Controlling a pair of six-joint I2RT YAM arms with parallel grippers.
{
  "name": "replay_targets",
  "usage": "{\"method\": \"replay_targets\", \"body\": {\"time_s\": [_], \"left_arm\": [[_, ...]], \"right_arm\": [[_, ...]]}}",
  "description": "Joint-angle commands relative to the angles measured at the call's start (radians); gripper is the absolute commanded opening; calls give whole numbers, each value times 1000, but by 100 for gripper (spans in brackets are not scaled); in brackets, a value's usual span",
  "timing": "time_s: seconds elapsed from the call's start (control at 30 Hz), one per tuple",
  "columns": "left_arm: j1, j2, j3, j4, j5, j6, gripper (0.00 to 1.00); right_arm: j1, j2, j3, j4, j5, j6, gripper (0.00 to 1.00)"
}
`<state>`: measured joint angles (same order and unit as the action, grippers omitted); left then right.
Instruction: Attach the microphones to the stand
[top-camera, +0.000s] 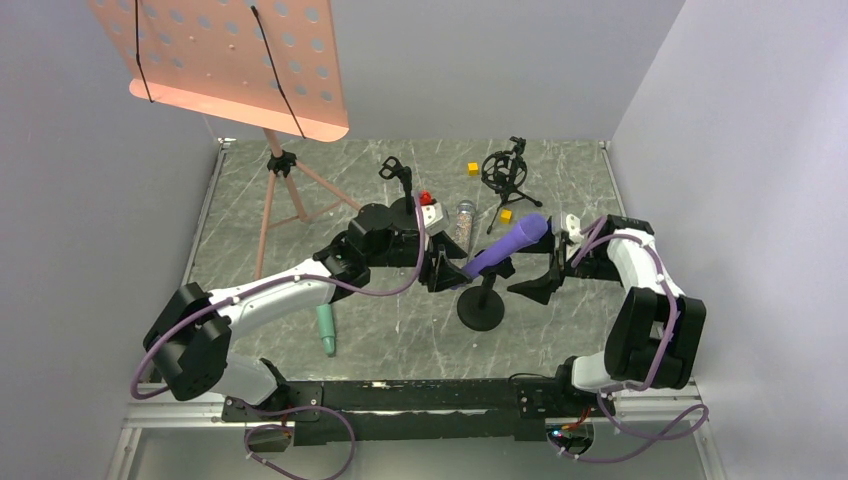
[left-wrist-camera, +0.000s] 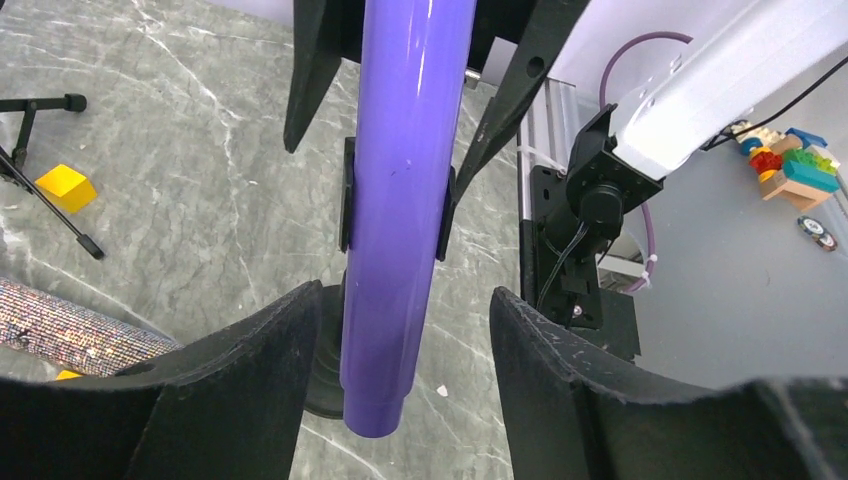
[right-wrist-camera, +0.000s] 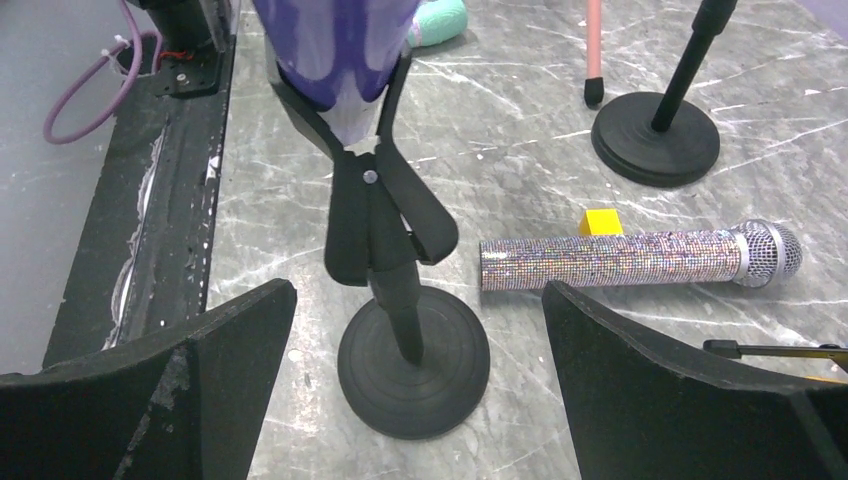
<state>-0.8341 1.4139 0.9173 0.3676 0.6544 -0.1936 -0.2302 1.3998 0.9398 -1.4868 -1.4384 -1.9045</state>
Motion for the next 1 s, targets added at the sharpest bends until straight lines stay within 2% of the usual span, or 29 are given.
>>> {"method": "replay_targets", "body": {"time_s": [0.0, 0.27, 0.97], "left_arm": [[-11, -19, 9, -24, 23, 66, 68], [-38, -2, -20, -64, -20, 118, 74], [-74, 77, -14, 0, -88, 99, 70]], "right_arm": [[19, 26, 57, -12, -59, -50, 100], [115, 10, 74, -11, -74, -42, 100], [121, 64, 86, -11, -59, -66, 99]]}}
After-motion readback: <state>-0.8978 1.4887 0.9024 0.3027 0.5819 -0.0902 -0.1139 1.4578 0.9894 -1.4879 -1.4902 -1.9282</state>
